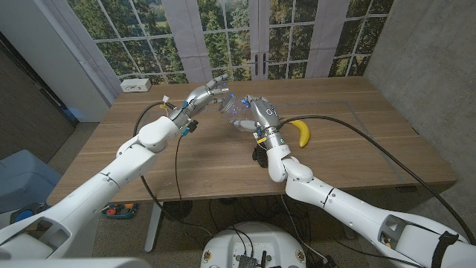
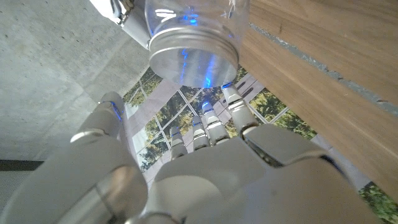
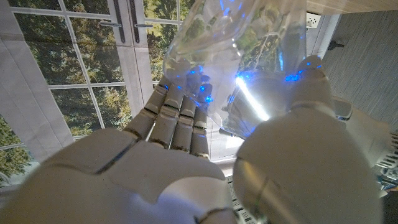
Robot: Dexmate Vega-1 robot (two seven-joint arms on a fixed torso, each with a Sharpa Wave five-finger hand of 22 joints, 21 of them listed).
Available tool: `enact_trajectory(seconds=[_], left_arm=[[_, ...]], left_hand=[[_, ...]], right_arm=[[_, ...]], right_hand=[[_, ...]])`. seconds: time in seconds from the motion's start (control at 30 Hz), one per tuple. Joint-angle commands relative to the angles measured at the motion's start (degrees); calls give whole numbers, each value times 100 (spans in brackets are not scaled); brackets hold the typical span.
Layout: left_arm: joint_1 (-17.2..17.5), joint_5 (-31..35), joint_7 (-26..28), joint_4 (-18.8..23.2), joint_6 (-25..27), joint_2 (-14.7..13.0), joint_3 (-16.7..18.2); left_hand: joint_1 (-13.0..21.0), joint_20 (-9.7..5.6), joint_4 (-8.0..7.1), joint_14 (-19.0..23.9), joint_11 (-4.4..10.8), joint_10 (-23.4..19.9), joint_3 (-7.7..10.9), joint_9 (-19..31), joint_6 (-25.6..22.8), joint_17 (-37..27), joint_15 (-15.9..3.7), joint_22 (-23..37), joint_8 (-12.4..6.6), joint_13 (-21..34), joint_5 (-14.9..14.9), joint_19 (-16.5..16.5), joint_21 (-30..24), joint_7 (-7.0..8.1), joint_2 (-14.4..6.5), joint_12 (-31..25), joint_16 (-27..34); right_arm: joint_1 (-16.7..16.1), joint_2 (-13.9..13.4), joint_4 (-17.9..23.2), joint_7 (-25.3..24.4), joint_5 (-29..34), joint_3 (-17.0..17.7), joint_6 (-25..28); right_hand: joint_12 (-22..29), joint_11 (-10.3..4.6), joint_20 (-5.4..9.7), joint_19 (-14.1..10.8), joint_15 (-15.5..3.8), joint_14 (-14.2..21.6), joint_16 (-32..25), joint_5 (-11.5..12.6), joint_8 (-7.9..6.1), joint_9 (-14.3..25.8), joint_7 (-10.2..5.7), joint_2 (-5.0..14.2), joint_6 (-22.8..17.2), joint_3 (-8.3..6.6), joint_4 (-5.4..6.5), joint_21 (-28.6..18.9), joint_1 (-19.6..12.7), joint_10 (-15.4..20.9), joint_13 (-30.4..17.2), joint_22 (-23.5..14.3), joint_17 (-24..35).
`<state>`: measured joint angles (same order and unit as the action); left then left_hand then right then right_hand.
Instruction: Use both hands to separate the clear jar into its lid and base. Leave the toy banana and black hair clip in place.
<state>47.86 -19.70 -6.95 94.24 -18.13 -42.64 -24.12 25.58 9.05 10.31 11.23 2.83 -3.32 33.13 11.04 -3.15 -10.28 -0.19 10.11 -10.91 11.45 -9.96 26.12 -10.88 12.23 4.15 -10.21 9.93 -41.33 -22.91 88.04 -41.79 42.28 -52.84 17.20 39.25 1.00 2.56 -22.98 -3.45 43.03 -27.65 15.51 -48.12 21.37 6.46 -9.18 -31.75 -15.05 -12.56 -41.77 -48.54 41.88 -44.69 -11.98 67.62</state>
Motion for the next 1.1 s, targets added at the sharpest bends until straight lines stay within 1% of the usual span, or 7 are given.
enact_trajectory(seconds=[0.03, 0.43, 0.67, 0.77, 0.93, 0.97, 1.1], left_arm=[[-383, 447, -826, 467, 221, -701, -106], [-802, 1207, -1250, 1377, 1871, -1342, -354], [-912, 1345, -1377, 1464, 2147, -1407, -444], [-951, 1307, -1452, 1384, 2043, -1380, -462], [-872, 1273, -1280, 1257, 1782, -1316, -389], [-829, 1284, -1182, 1207, 1656, -1283, -365], [-683, 1344, -860, 1111, 1364, -1179, -293]], left_hand=[[271, 218, 56, -86, -14, 79, 79, 28, -34, -6, 22, 8, -81, 18, -46, 88, -56, 37, -20, -71, 24], [874, 328, 41, -716, -284, 722, 103, 150, -8, -33, 294, 13, -203, 124, -93, -51, -21, 37, 157, -78, 15], [1160, 313, 22, -712, -483, 686, 122, 257, 184, -64, 257, 30, -235, 243, -132, 121, -90, 26, 133, -226, 102], [1428, 248, 25, -632, -540, 745, 121, 385, 355, -92, 221, 41, -292, 375, -160, 465, -203, 23, 97, -300, 163], [2212, -192, 45, -57, -581, 355, 164, 617, 316, -127, -26, 34, -540, 582, -208, 944, -291, 24, -65, -568, 361], [2522, -466, 42, 143, -524, 146, 125, 691, 147, -137, -110, 35, -684, 654, -201, 1185, -343, 23, -113, -673, 421], [3342, -1109, 31, 889, -263, -704, -106, 839, -673, -182, -573, 45, -1181, 854, -188, 1824, -498, -159, -312, -1031, 701]], right_arm=[[25, 24, -31, -3, 19, -18, -4], [-23, -7, 53, -49, 22, 10, -34], [-27, -2, 47, -43, 19, 15, -43], [-21, 11, 27, -48, 20, 14, -42], [-12, 30, -16, -80, 17, 9, -61], [-12, 31, -12, -65, 16, 7, -52], [-3, 29, -27, -70, 10, 1, -82]], right_hand=[[11, -1222, 12, 10, -897, 129, 23, 31, -29, 9, -1076, 1505, -2181, -478, 439, -55, -558, 1264, -27, 1, 29], [-10, -1211, 8, 25, -900, 142, 42, 35, -28, 18, -1085, 1501, -2177, -487, 438, -100, -552, 1275, -37, 8, 47], [-19, -1228, 2, 44, -897, 142, 56, 37, -25, 9, -1084, 1497, -2192, -491, 440, -125, -544, 1267, -60, 12, 55], [-21, -1233, -8, 47, -898, 147, 59, 38, -32, 28, -1086, 1495, -2182, -492, 439, -138, -542, 1270, -69, 14, 60], [-43, -1216, -12, 62, -899, 151, 69, 41, -23, 16, -1096, 1499, -2184, -500, 438, -155, -543, 1295, -39, 17, 63], [-41, -1219, -15, 61, -901, 153, 68, 41, -23, 15, -1092, 1499, -2187, -502, 436, -158, -545, 1293, -46, 17, 65], [-48, -1213, -22, 72, -899, 163, 71, 43, -25, 18, -1093, 1493, -2190, -503, 436, -173, -541, 1297, -51, 19, 71]])
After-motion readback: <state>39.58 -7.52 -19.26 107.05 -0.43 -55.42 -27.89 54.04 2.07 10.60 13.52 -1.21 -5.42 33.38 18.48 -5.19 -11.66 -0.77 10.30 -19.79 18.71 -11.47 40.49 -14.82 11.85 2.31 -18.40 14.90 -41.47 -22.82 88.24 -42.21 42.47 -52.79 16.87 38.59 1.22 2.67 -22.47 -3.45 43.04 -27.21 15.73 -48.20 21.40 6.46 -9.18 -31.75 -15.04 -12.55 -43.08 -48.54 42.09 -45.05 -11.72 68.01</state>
